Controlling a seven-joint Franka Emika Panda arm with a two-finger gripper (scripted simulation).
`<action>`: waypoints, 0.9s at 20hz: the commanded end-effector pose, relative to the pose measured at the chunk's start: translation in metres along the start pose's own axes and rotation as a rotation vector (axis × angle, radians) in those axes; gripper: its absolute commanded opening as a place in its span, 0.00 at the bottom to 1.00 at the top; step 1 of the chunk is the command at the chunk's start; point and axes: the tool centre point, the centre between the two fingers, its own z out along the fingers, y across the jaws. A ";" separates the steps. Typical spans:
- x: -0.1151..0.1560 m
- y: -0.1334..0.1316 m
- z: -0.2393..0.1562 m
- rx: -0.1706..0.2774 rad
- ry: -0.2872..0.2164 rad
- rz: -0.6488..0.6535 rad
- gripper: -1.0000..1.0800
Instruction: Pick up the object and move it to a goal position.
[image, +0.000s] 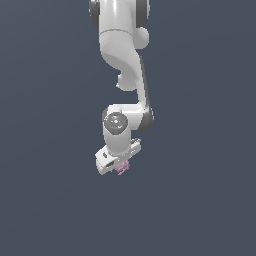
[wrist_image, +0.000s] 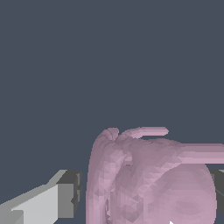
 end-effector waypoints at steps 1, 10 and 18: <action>0.001 0.001 0.000 -0.001 0.002 0.000 0.96; 0.001 0.001 0.000 -0.001 0.002 0.000 0.00; -0.005 0.001 -0.003 -0.001 0.002 0.000 0.00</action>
